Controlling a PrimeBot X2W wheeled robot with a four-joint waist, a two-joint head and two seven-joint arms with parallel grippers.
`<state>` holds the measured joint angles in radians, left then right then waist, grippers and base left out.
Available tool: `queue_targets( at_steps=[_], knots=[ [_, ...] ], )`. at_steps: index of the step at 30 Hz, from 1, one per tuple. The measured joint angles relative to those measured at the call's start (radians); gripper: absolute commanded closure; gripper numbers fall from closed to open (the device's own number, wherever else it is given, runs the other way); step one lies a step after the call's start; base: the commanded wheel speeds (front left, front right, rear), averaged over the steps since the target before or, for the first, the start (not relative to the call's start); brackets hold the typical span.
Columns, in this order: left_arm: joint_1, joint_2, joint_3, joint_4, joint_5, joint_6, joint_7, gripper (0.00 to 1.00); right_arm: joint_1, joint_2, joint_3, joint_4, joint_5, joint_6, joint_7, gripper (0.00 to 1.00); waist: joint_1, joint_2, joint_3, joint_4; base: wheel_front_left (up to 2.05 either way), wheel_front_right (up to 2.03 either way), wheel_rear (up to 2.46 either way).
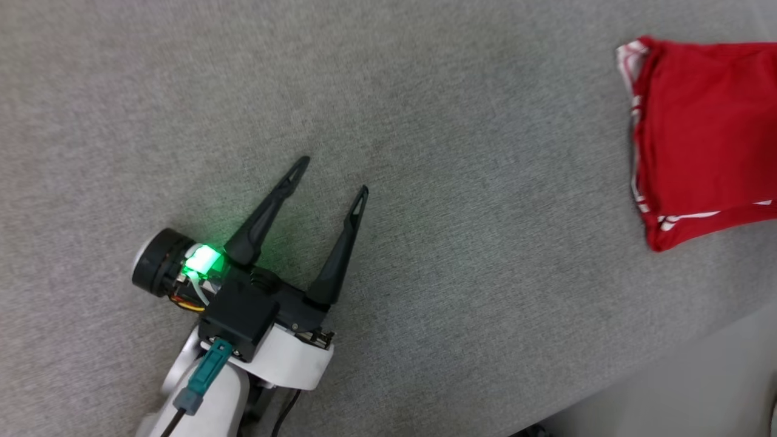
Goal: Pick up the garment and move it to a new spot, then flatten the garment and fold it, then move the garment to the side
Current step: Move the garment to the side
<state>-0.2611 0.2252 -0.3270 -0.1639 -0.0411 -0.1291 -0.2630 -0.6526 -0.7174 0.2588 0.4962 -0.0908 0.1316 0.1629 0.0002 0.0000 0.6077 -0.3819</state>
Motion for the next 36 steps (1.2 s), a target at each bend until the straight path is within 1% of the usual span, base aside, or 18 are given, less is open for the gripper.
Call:
queue_targets(
  at_steps=[3, 6, 12, 13, 14, 17, 19, 23, 26, 29, 33, 36],
  knots=[
    [-0.008, 0.015, -0.003, -0.016, 0.005, 0.0, 0.0, 0.0, -0.026, 0.021, -0.033, 0.078, -0.034, 0.0, -0.054, 1.0, 0.0, 0.0, 0.036, 0.0, 0.0, 0.0, 0.0],
    [-0.009, 0.025, -0.007, -0.032, 0.011, 0.0, -0.001, 0.0, -0.065, 0.027, -0.078, 0.136, -0.071, 0.0, -0.099, 1.0, 0.0, 0.0, 0.058, 0.009, 0.0, 0.0, 0.0],
    [-0.013, 0.031, -0.006, -0.058, 0.01, 0.002, -0.004, 0.0, -0.093, 0.062, -0.154, 0.212, -0.123, 0.0, -0.136, 1.0, 0.0, 0.0, 0.08, 0.031, 0.0, 0.0, 0.0],
    [-0.014, 0.031, -0.006, -0.058, 0.009, 0.003, -0.004, 0.0, -0.096, 0.069, -0.166, 0.214, -0.136, 0.0, -0.148, 0.69, 0.0, 0.0, 0.081, 0.034, 0.0, 0.0, 0.0],
    [-0.014, 0.031, -0.006, -0.058, 0.007, 0.005, -0.004, 0.0, -0.102, 0.076, -0.181, 0.214, -0.148, 0.0, -0.16, 0.0, 0.0, 0.0, 0.08, 0.036, 0.0, 0.0, 0.0],
    [-0.015, 0.027, -0.005, -0.045, 0.001, 0.009, -0.004, 0.0, -0.108, 0.1, -0.215, 0.215, -0.172, 0.0, -0.176, 0.0, 0.0, 0.0, 0.064, 0.042, 0.0, 0.0, 0.0],
    [-0.016, 0.016, -0.003, -0.039, -0.008, 0.015, -0.002, 0.0, -0.107, 0.112, -0.219, 0.207, -0.197, 0.0, -0.185, 0.0, -0.0001, 0.0, 0.045, 0.046, 0.0, 0.0, 0.0],
    [-0.014, -0.012, 0.012, -0.026, -0.038, 0.025, -0.001, 0.0, -0.108, 0.135, -0.223, 0.159, -0.21, 0.0, -0.182, 0.0, -0.0001, 0.0, -0.01, 0.055, 0.0, 0.0, 0.0],
    [-0.008, -0.033, 0.041, -0.012, -0.059, 0.038, 0.0, 0.0, -0.107, 0.163, -0.263, 0.092, -0.157, 0.0, -0.198, 0.0, -0.0001, 0.0, -0.063, 0.064, 0.0, 0.0, 0.0],
    [0.013, -0.055, 0.097, -0.003, -0.08, 0.057, 0.0, 0.0, -0.087, 0.2, -0.289, 0.004, -0.106, 0.0, -0.223, 0.0, -0.0001, 0.0, -0.124, 0.077, 0.0, 0.0, 0.0],
    [0.058, -0.066, 0.163, 0.011, -0.085, 0.079, 0.0, 0.0, -0.004, 0.266, -0.31, -0.127, -0.035, -0.001, -0.235, 0.0, -0.0002, 0.0, -0.208, 0.098, 0.0, 0.0, 0.0],
    [0.085, -0.076, 0.217, 0.027, -0.1, 0.085, 0.0, 0.0, 0.08, 0.323, -0.302, -0.229, 0.035, 0.0, -0.239, 0.0, -0.0003, 0.0, -0.268, 0.117, 0.0, 0.0, 0.0]
  ],
)
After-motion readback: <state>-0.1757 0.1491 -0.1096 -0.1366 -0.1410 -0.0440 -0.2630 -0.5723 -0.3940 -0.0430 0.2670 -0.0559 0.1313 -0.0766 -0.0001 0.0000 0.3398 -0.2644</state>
